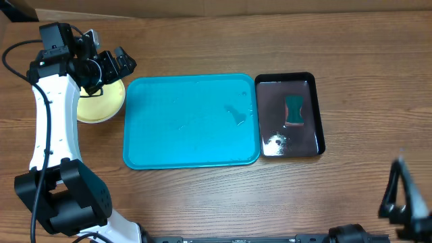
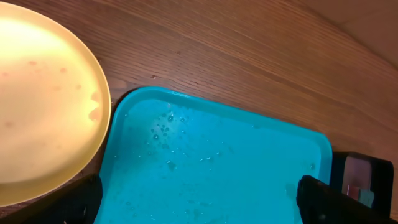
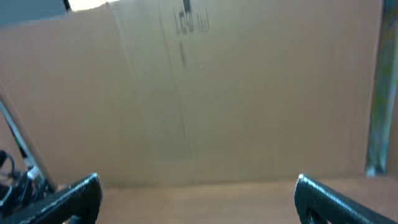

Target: Clean dirty plates on tray and stack at the side

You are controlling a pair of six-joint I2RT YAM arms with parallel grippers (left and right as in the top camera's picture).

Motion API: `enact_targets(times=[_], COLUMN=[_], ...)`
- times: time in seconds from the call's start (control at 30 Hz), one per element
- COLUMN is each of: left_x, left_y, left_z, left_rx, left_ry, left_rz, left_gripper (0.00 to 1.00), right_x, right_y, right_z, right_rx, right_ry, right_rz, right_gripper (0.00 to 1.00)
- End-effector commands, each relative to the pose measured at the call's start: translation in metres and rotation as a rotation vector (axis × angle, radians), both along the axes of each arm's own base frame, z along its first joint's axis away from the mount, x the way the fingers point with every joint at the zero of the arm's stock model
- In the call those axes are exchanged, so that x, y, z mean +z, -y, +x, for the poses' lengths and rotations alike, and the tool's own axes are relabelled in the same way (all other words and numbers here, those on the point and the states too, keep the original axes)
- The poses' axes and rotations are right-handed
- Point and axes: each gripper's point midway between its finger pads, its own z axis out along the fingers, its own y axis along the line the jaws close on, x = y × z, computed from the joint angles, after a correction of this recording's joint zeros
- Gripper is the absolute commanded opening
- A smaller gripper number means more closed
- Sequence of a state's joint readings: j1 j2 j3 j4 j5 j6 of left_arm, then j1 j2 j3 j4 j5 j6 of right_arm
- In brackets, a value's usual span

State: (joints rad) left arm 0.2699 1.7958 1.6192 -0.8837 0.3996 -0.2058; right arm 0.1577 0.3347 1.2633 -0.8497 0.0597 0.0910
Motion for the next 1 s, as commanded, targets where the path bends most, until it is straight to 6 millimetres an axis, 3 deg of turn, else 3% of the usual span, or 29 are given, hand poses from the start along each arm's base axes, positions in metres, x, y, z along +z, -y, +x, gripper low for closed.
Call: enact_targets(times=[0.0,0.2,0.37,0.83,0.97], left_x=[0.002,0.002,0.002,0.002,0.002], left_y=[0.001,0.001,0.001,0.001,0.001], left_z=[0.002,0.002,0.002,0.002,0.002], left_rx=[-0.02,-0.02,-0.02,-0.02,-0.02], left_ry=[0.01,0.01,0.01,0.01,0.01], left_rz=[0.009,0.009,0.009,0.009,0.009], left_gripper=[1.0,1.0,1.0,1.0,1.0], right_x=[-0.041,-0.058,-0.088,-0.201,-0.221], right_y=[0.0,-0.012,-0.027,-0.037,-0.037], right_z=[0.011,0.032,0.06,0.113,0.119], right_rx=[-0.016,0.027,0.085,0.104,0.105], right_ry=[0.0,0.221,0.338,0.191,0.148], right_rz=[-0.036,-0.016,-0.022,-0.038,-0.041], right_gripper=[1.0,1.0,1.0,1.0,1.0])
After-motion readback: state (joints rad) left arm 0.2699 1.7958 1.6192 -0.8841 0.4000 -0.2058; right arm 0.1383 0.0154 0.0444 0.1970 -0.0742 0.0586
